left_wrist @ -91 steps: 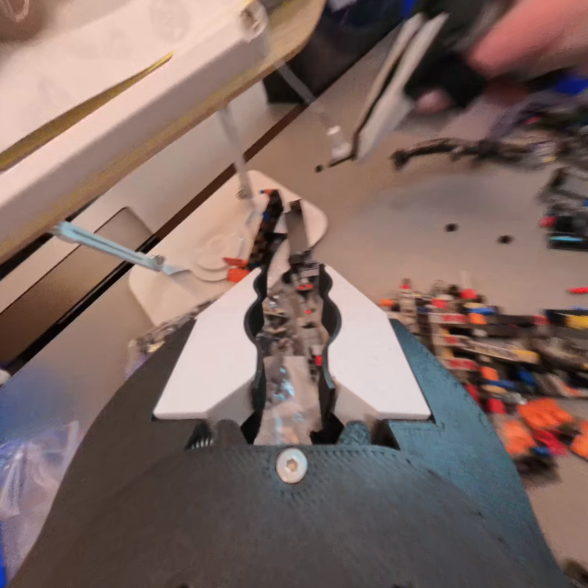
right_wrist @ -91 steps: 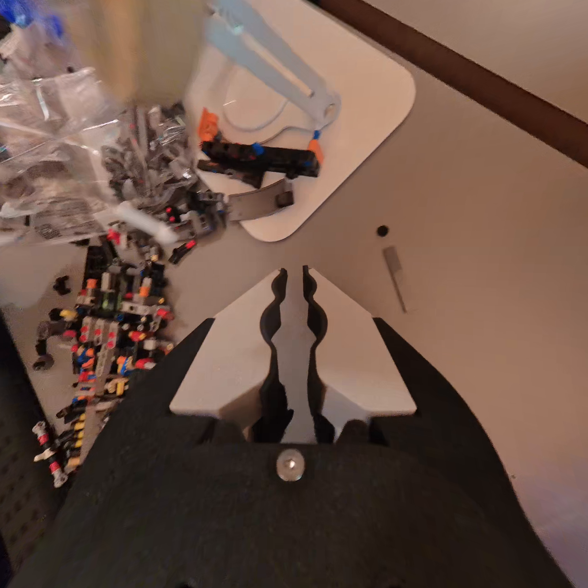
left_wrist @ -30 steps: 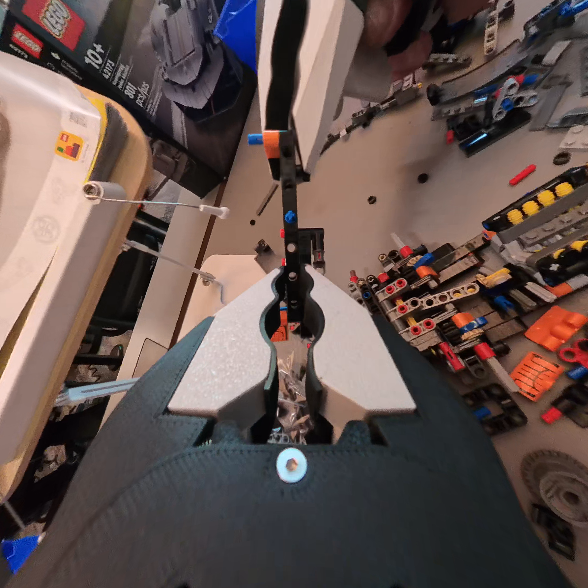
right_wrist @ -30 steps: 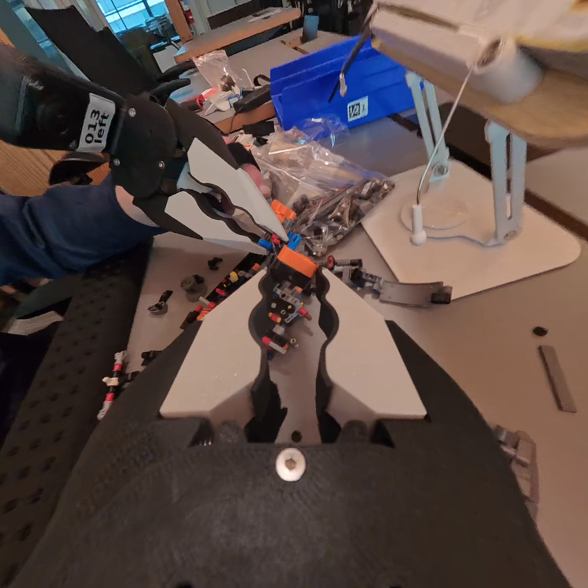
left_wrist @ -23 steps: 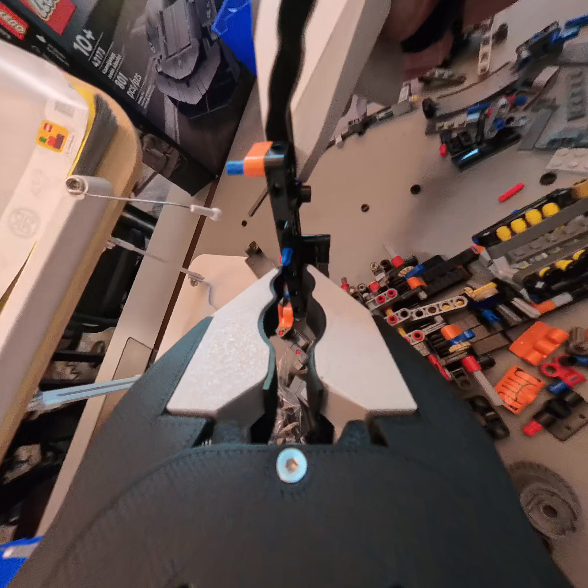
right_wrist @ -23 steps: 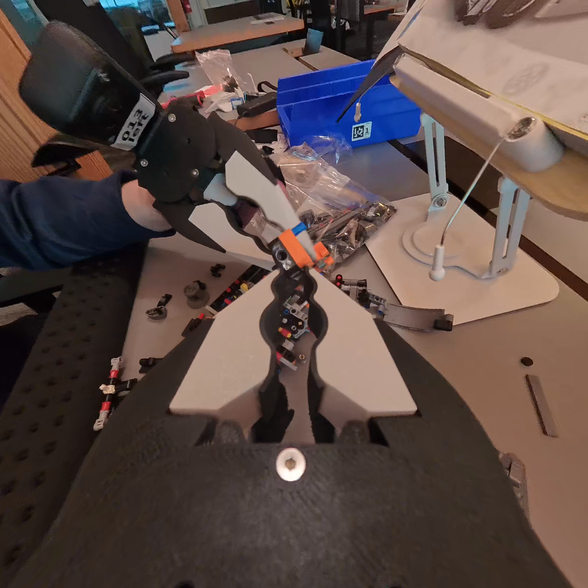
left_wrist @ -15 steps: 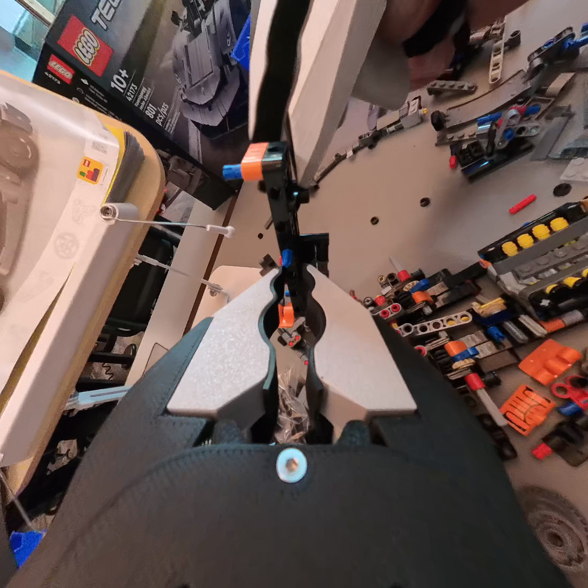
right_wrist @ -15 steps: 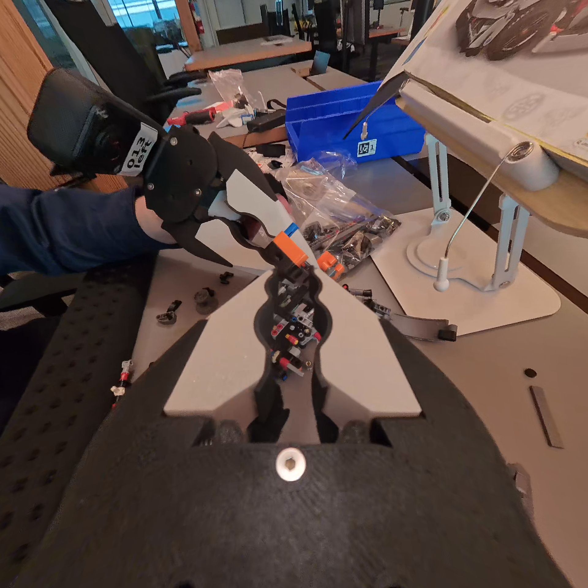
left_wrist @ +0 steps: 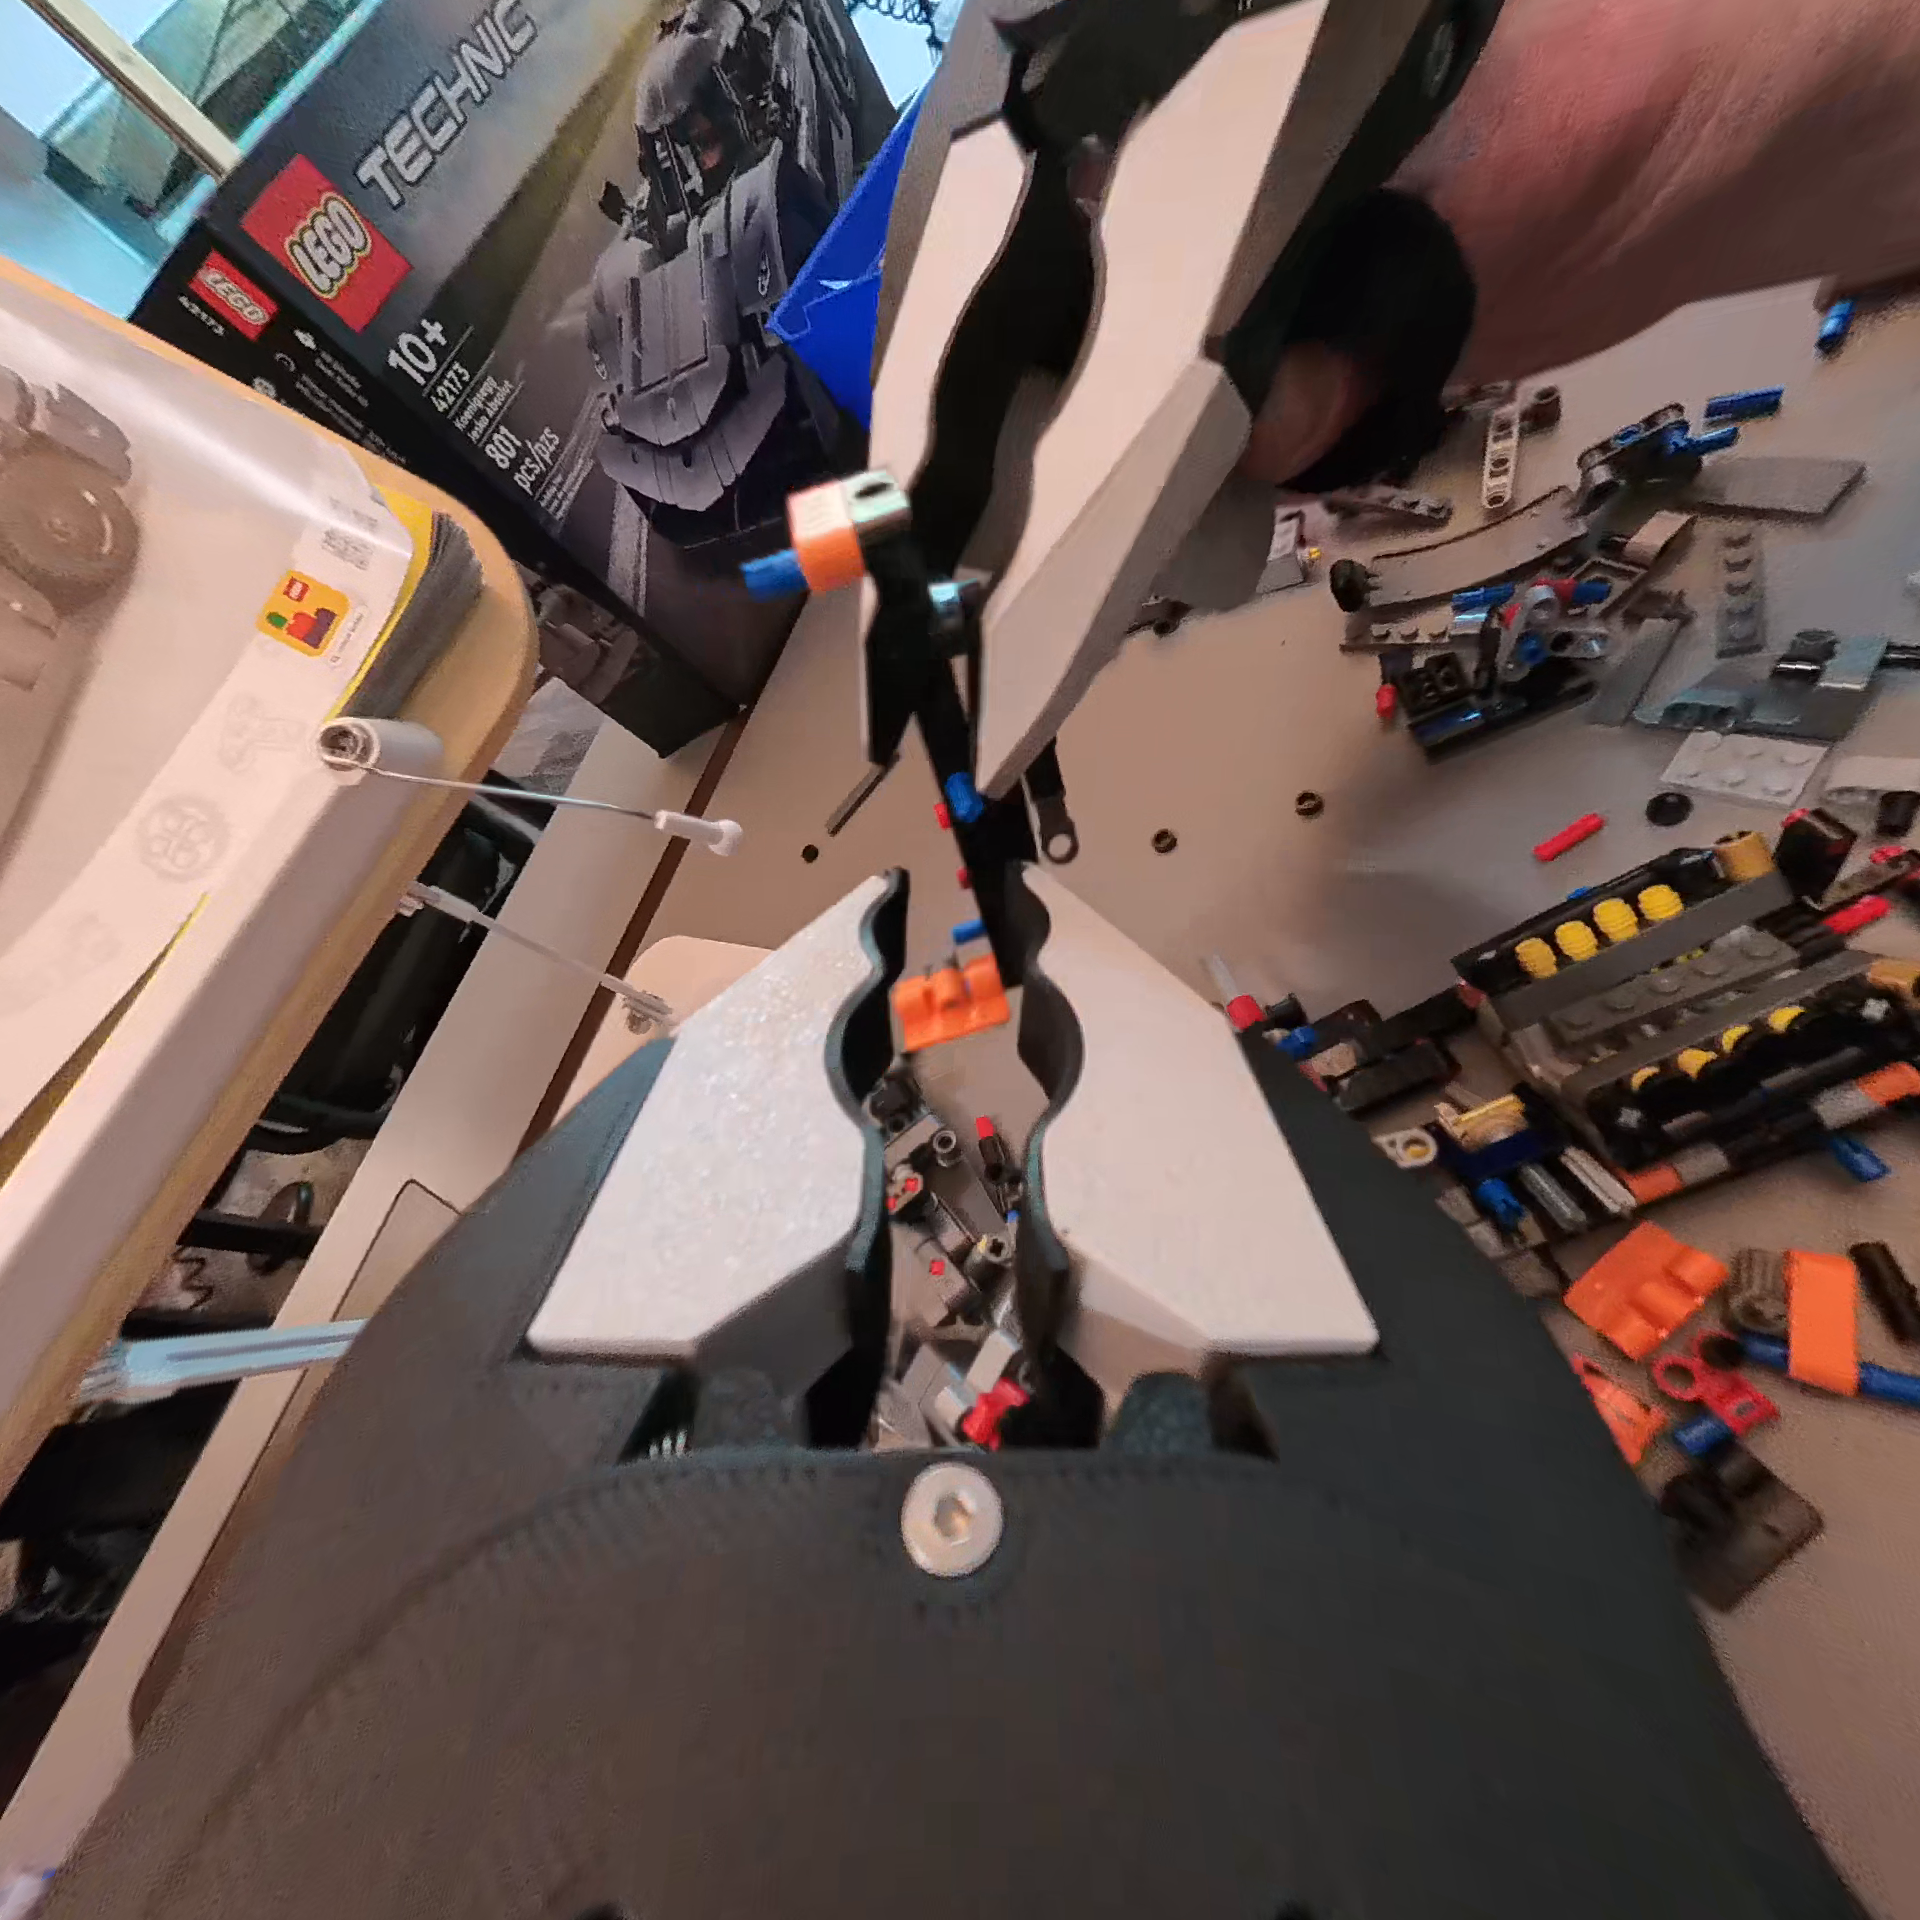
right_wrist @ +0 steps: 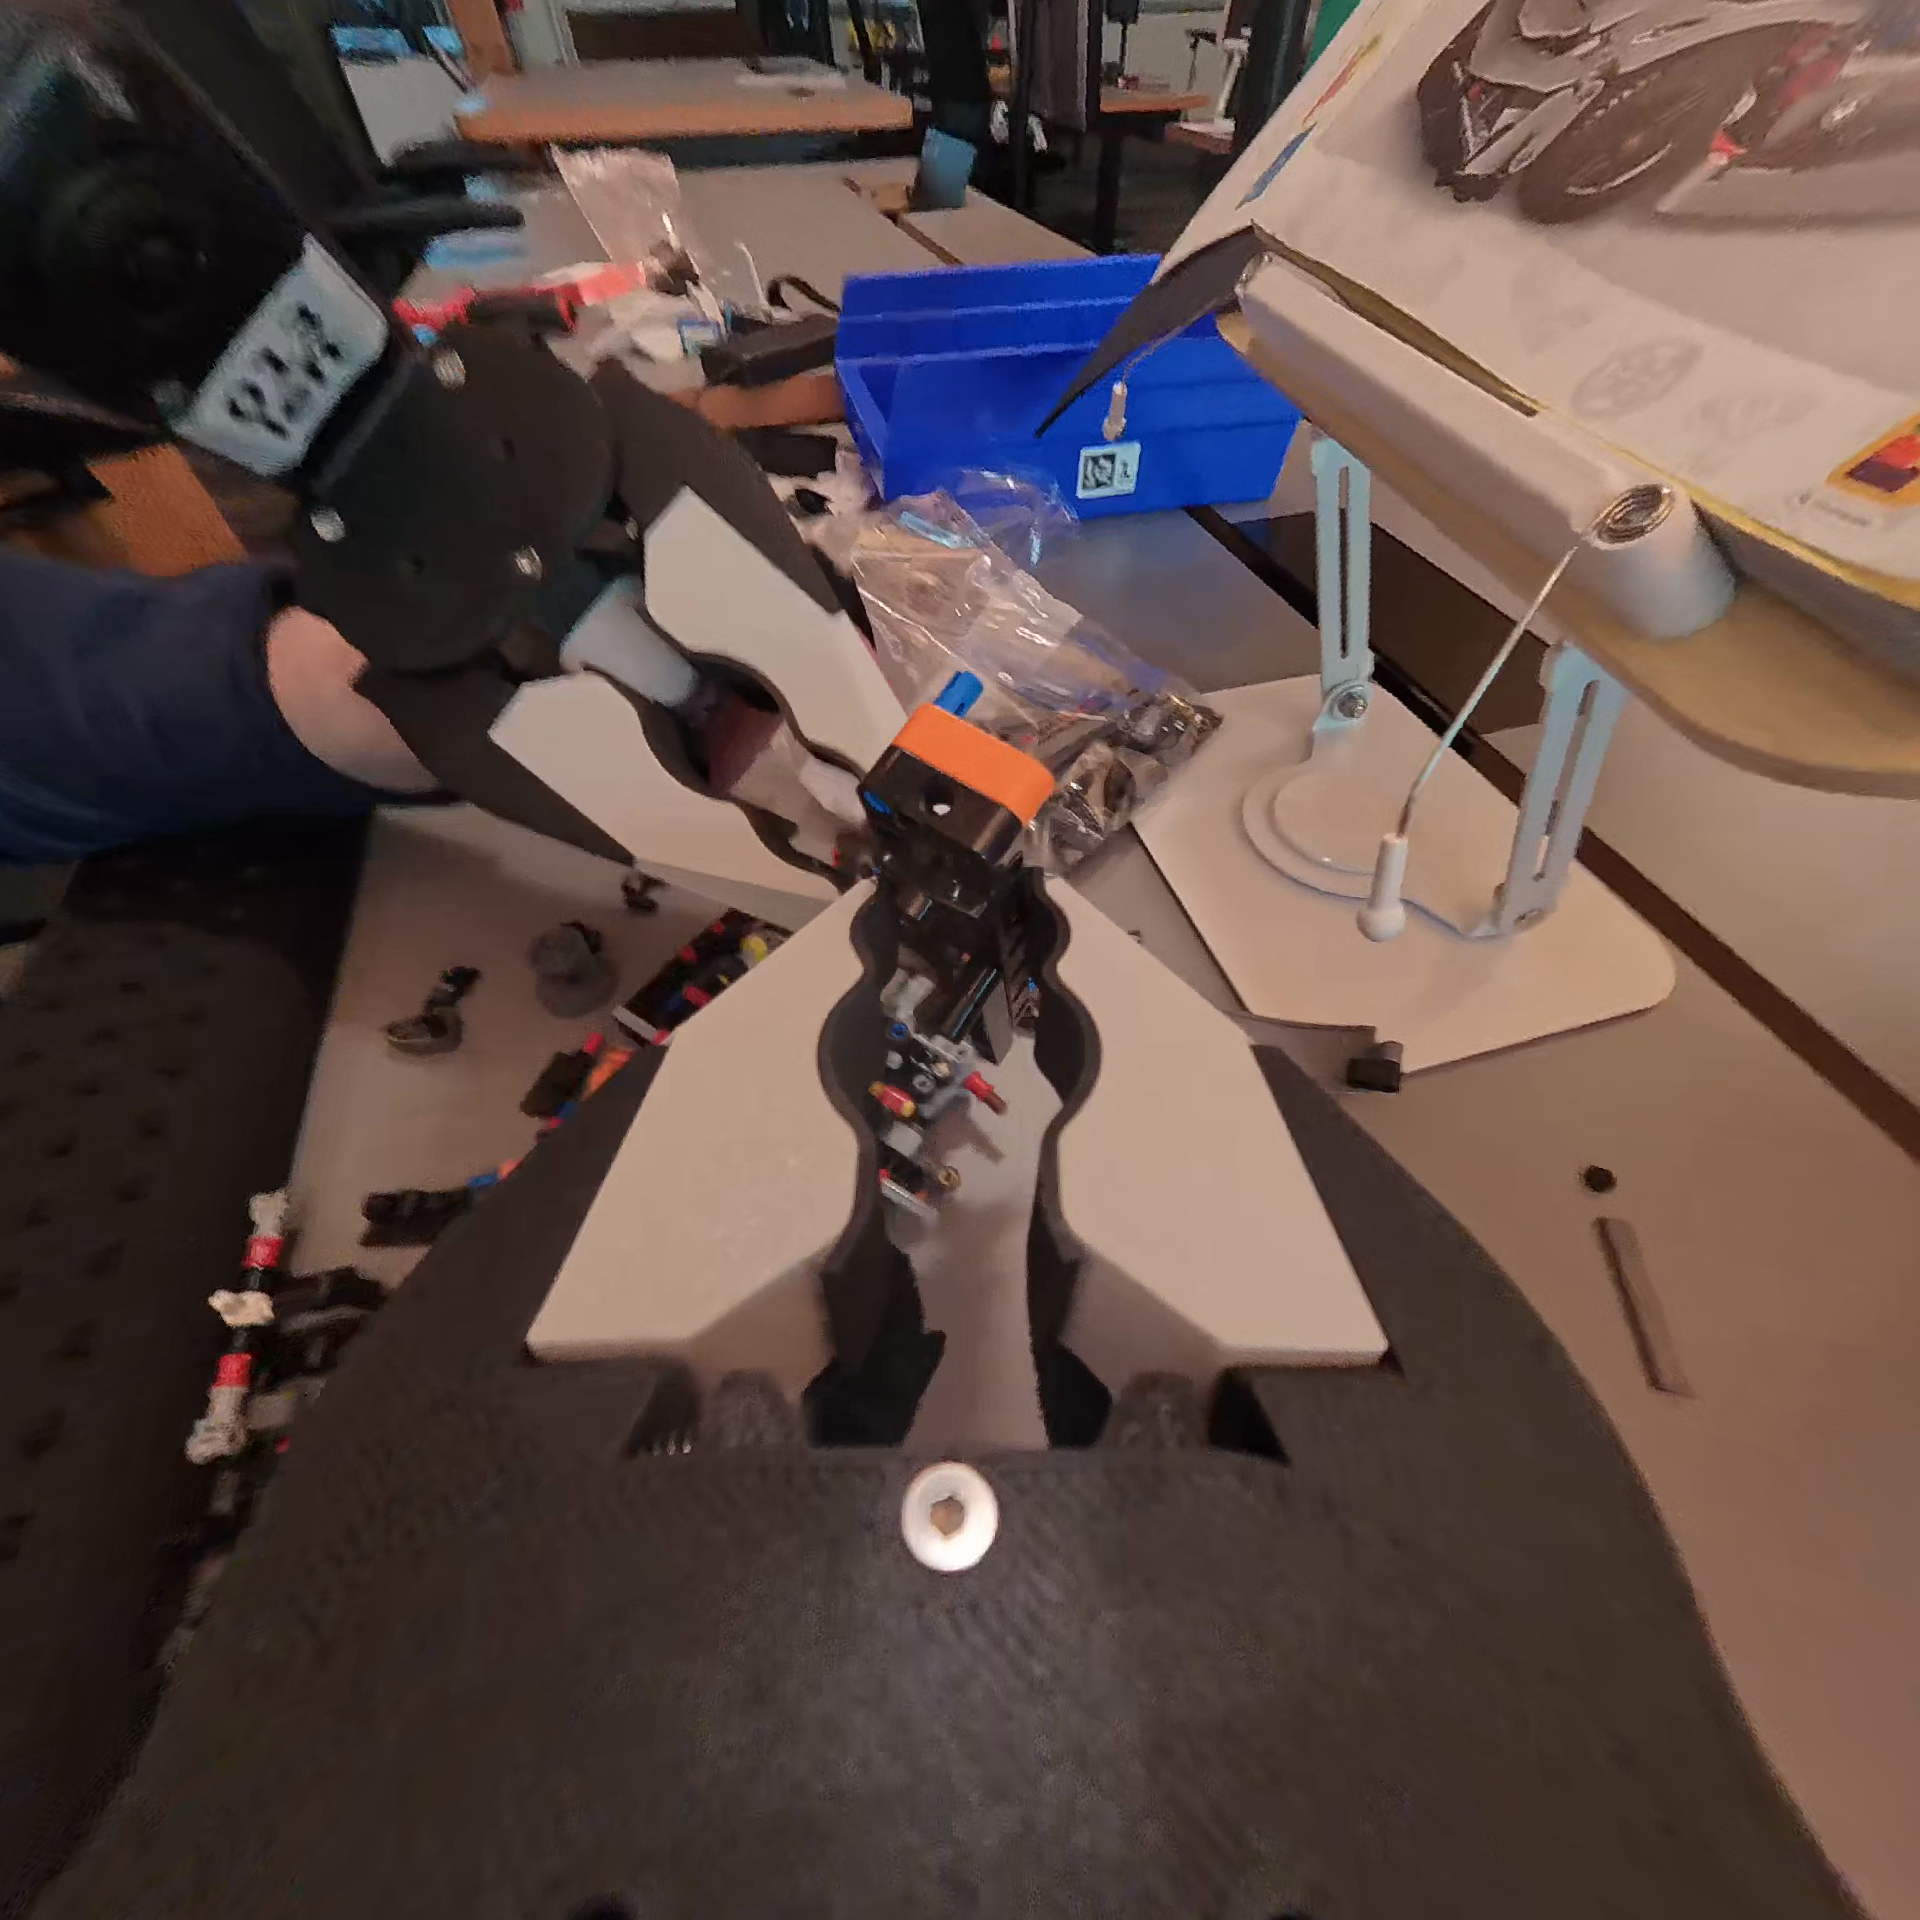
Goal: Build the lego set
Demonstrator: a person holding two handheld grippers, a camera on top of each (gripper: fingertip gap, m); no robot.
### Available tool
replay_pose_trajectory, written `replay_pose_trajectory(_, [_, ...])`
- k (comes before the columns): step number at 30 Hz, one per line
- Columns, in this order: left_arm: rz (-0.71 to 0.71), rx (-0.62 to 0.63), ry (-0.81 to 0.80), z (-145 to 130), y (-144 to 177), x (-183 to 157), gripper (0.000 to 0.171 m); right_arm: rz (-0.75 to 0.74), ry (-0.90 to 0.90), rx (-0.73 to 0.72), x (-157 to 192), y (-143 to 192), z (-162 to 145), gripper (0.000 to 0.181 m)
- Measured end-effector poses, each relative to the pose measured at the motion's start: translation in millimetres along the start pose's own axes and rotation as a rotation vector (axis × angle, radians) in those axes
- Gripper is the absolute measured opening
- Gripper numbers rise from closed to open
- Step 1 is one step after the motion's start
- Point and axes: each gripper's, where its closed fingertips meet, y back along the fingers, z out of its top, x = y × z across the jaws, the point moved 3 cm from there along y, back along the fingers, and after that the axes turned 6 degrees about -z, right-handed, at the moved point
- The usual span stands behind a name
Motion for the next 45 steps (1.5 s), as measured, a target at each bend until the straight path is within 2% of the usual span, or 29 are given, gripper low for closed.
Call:
replay_pose_trajectory(4, [-0.027,-0.084,0.029,11.3,18.6,6.7,0.023,0.006,0.117,0.062,2.8,5.1,-6.9,0.021])
replay_pose_trajectory(7, [-0.043,-0.106,-0.049,20.6,27.2,1.0,0.026,0.034,0.217,0.162,12.0,4.8,-19.6,0.021])
replay_pose_trajectory(10, [-0.045,-0.032,-0.199,20.2,22.1,-13.9,0.021,0.089,0.291,0.239,25.7,0.6,-32.8,0.021])
replay_pose_trajectory(11, [-0.068,-0.013,-0.248,19.5,19.8,-22.1,0.013,0.102,0.301,0.256,28.8,-1.1,-35.4,0.021])
replay_pose_trajectory(12, [-0.069,0.01,-0.281,17.7,17.2,-26.1,0.007,0.099,0.313,0.272,29.3,-2.3,-37.6,0.021])
replay_pose_trajectory(14, [-0.075,-0.01,-0.29,19.6,17.1,-29.2,0.006,0.103,0.334,0.291,29.5,-0.8,-40.9,0.021])
replay_pose_trajectory(20, [-0.137,-0.018,-0.277,20.3,19.8,-35.9,0.008,0.142,0.355,0.287,35.8,2.1,-41.4,0.021])
replay_pose_trajectory(27, [-0.078,0.052,-0.351,22.0,19.5,-37.6,0.004,0.134,0.379,0.3,36.8,3.2,-42.1,0.022])
replay_pose_trajectory(30, [-0.045,0.067,-0.302,20.1,16.9,-31.5,0.003,0.094,0.365,0.288,31.1,2.1,-39.8,0.023])
replay_pose_trajectory(34, [-0.033,0.038,-0.226,21.6,12.3,-27.9,0.002,0.055,0.305,0.2,23.5,5.7,-25.0,0.032])
replay_pose_trajectory(45, [-0.037,-0.014,-0.159,25.7,10.2,-26.8,0.002,0.039,0.255,0.137,21.7,7.9,-16.2,0.024])
